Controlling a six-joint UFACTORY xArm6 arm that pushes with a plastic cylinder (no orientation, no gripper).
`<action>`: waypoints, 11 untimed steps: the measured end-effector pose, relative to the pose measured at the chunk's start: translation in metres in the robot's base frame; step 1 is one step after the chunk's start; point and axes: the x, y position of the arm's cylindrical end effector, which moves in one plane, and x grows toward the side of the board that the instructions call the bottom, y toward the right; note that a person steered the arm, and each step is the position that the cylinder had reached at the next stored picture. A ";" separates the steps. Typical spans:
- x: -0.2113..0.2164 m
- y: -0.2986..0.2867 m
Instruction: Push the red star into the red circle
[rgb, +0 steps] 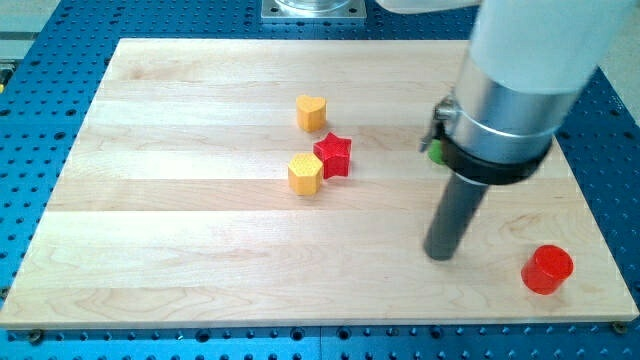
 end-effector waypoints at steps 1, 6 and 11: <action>-0.008 -0.118; -0.068 -0.022; -0.029 0.032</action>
